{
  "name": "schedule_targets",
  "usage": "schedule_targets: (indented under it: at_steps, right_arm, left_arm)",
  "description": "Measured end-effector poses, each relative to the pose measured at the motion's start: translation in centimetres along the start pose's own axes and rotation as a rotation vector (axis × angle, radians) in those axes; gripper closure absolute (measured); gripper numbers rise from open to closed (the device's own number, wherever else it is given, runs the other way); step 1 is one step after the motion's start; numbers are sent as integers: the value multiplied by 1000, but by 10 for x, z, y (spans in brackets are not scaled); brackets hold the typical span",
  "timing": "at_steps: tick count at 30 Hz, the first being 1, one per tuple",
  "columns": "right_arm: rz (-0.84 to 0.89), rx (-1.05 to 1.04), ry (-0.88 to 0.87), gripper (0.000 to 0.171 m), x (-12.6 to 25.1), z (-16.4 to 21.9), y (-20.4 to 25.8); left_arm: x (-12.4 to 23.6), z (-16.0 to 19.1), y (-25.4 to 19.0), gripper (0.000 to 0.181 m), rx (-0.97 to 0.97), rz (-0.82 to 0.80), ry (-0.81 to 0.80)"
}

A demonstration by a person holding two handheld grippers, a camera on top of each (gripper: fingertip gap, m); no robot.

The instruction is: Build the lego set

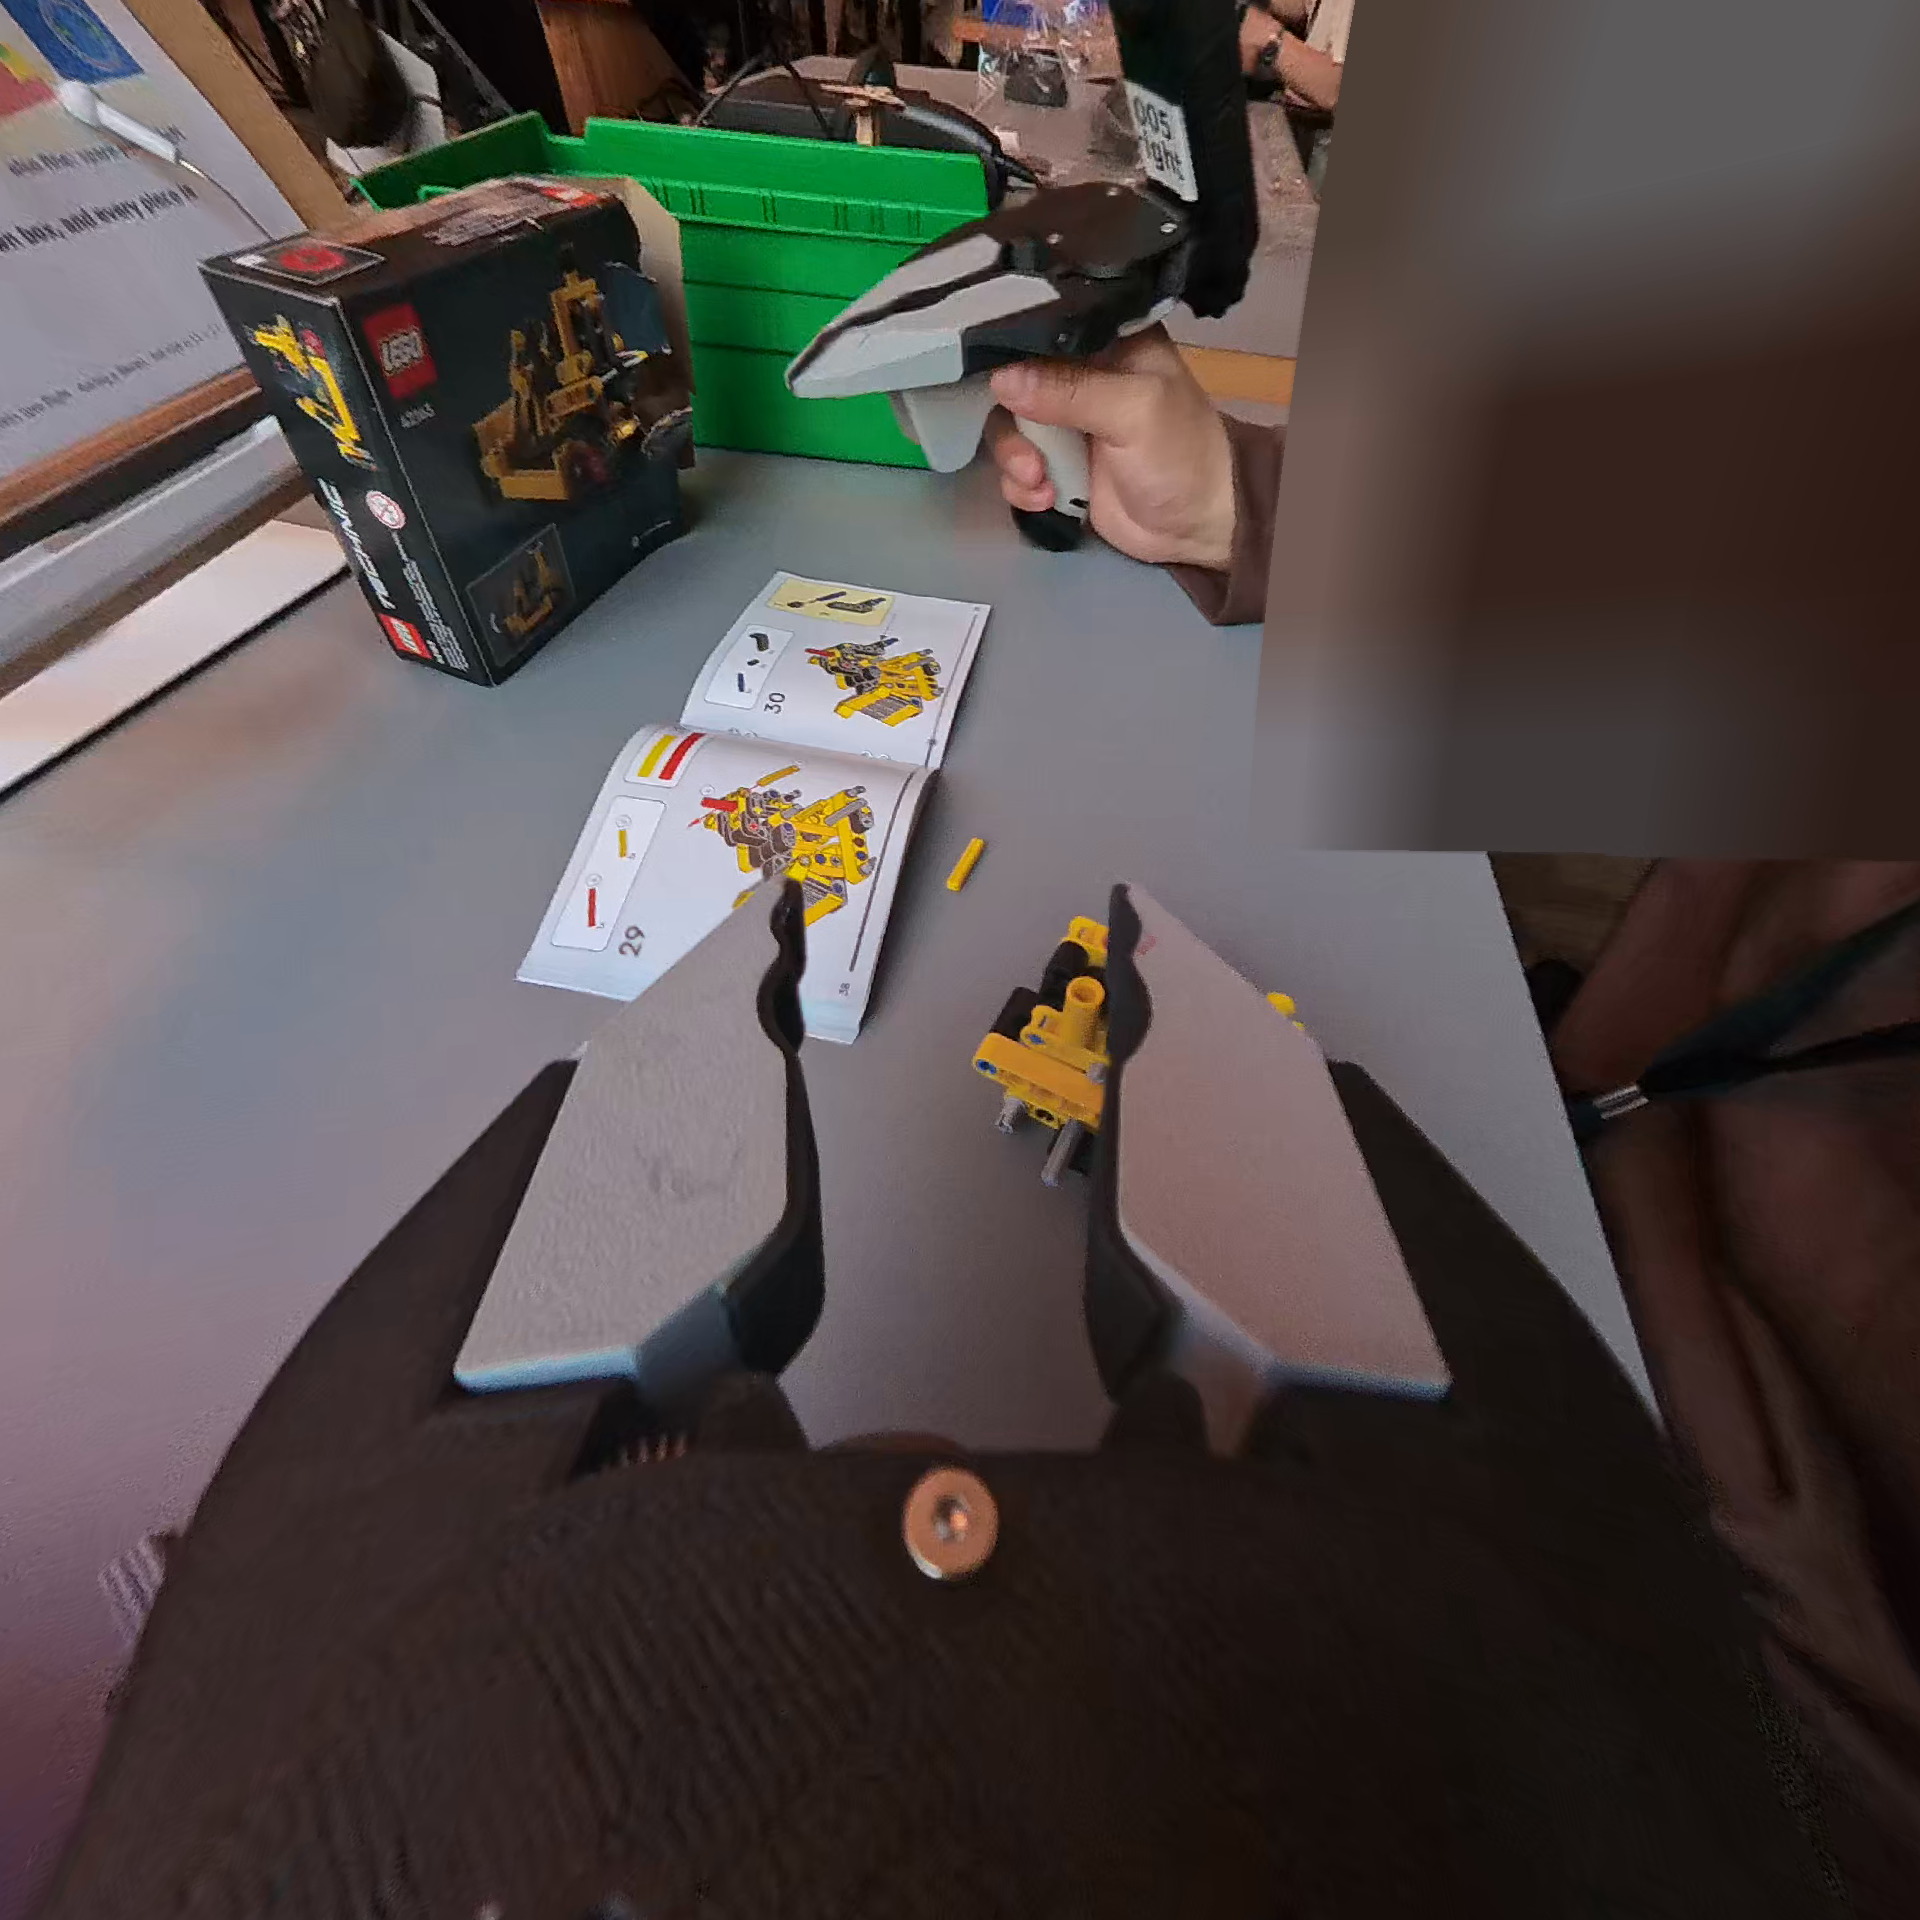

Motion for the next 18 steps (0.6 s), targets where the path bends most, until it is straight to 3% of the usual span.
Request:
schedule_targets:
  at_steps: [8, 18]
  right_arm:
    - [-102, 66, -62, 171, -51, -15, 3]
    - [-234, -6, -84, 170, -55, -15, 5]
  left_arm:
    - [-2, 8, 15, 132, 142, -48, 18]
    - [-7, 18, 30, 134, 183, -130, 66]
Point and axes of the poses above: each gripper's, where its closed fingertips meet, x back along the fingers, z out of its underside, y = z × x across the jaws, the point moved 6 cm from there along x, back along the fingers, and after that the axes turned 14 degrees about x, right-handed, at the moved point
